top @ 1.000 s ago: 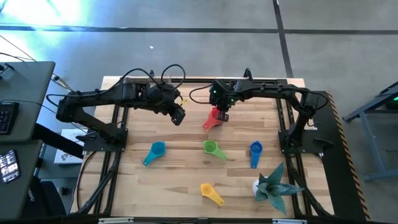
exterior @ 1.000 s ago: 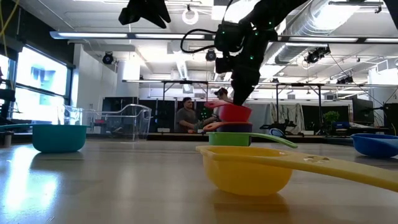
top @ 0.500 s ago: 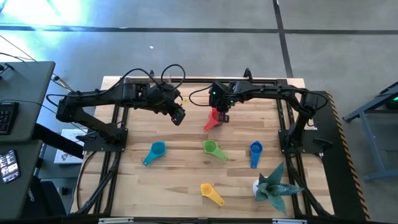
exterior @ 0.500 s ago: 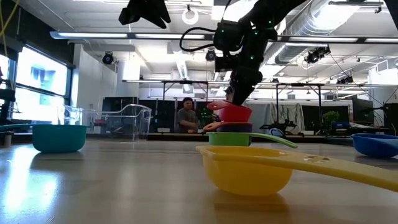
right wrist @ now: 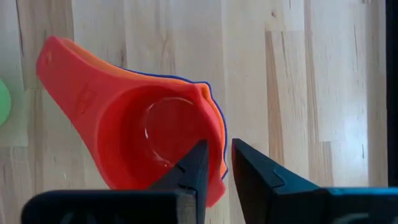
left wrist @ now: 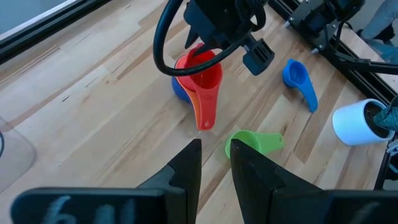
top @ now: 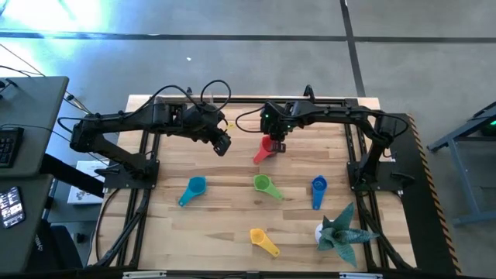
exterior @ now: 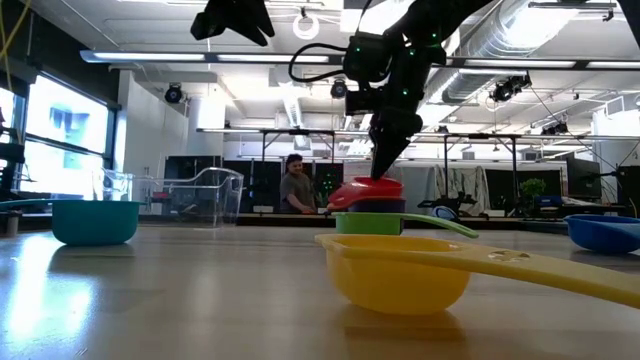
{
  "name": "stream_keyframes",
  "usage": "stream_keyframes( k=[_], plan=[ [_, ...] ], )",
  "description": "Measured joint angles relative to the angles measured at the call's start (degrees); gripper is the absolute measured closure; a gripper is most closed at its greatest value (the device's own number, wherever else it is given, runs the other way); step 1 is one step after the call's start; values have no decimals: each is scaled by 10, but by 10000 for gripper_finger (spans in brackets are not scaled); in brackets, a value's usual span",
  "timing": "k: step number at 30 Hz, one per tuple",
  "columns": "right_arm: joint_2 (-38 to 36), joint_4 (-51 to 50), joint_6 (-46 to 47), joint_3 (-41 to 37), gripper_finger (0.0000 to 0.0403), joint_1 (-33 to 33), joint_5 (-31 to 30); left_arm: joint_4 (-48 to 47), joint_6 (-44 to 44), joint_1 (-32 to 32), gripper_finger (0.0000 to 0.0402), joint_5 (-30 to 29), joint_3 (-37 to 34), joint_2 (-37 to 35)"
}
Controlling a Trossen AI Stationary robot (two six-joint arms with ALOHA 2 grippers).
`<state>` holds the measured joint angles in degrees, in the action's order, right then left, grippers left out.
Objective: Nest measuring cups in basket
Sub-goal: Stack the red measuring cup on top of the orange measuring cup on the table, then stack the light blue measuring cup on top of the red measuring cup on the table
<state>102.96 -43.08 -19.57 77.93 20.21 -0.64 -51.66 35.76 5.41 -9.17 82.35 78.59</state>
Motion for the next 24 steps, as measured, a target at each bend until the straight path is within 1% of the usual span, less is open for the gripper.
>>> stream_keyframes(
  k=[3, 9, 14, 16, 19, 24],
  plan=[
    [0, 0, 0, 0, 340, 0, -7, 0, 0, 0, 326, 0, 0, 0],
    [-1, -5, 3, 0, 340, 0, -63, 0, 0, 0, 326, 0, 0, 0],
    [-5, -24, 40, 0, 340, 0, -65, -1, 0, -3, 326, 0, 0, 0],
    [-13, -44, 64, 0, 340, 0, -58, -9, 0, -8, 326, -1, 0, 0],
    [-32, -77, 114, 0, 340, 0, -30, -25, 0, -20, 326, -3, 0, 0],
    [-71, -98, 199, 0, 340, 0, 11, -49, 0, -45, 326, -25, 0, 0]
  ],
)
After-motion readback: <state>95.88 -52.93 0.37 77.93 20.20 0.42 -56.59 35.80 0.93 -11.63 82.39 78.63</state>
